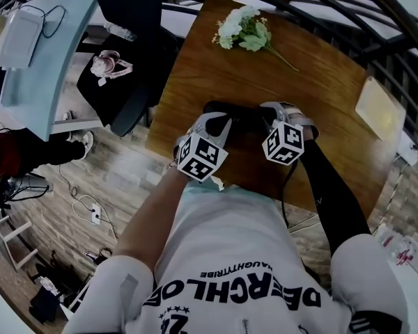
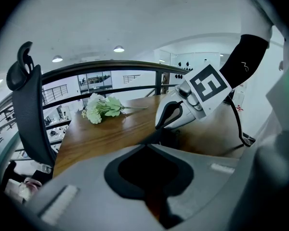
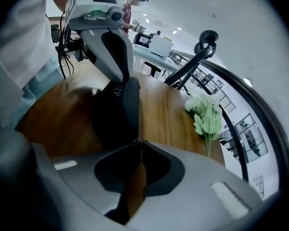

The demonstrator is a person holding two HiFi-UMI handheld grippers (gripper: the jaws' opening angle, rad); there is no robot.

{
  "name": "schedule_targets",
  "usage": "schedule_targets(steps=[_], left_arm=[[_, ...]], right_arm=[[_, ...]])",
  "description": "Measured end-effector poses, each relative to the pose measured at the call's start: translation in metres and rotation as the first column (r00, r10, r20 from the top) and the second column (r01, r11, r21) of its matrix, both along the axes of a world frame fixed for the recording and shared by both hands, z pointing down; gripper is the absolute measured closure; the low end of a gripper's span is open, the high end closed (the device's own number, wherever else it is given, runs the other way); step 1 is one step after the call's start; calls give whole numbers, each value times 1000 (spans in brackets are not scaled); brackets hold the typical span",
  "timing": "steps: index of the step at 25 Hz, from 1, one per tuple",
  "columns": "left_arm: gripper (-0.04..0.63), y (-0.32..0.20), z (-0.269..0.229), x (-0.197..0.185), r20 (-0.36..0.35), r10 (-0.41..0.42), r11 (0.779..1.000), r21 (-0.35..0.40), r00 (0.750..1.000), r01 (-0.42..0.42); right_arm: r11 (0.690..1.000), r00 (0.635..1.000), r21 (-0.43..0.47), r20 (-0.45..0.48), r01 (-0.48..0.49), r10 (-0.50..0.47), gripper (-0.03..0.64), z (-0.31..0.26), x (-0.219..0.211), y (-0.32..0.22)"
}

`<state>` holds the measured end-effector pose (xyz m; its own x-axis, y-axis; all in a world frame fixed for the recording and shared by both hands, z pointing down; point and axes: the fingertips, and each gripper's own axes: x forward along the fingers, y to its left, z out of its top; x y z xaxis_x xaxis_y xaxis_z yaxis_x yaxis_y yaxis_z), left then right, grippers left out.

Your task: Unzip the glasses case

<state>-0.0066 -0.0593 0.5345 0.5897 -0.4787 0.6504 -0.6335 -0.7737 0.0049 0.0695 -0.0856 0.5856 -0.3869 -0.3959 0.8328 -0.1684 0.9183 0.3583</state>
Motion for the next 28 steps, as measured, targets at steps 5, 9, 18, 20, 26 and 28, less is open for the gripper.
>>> schedule_targets(steps=[5, 9, 18, 20, 26, 28], left_arm=[[592, 0, 1, -1, -11, -8, 1000, -1, 1000, 8], [592, 1, 0, -1, -6, -22, 1000, 19, 1000, 22], [592, 0, 2, -3, -35, -92, 995, 47, 995, 93], [592, 0, 2, -3, -36, -99, 994, 46, 994, 101], [580, 0, 3, -2, -7, -67, 996, 61, 998, 68], [572, 2, -2, -5, -3, -55, 996, 75, 998, 55]], right_arm=[[1000, 1000, 11, -2, -2, 2, 583, 2, 0, 1], [993, 993, -48, 58, -104, 107, 543, -2, 10, 5], [940, 915, -302, 311, -162, 257, 314, -40, -3, 62], [932, 907, -343, 347, -113, 238, 287, -44, -15, 73], [952, 910, -273, 345, -138, 231, 266, -47, -34, 62], [969, 940, -211, 286, -127, 186, 245, -43, -39, 57]])
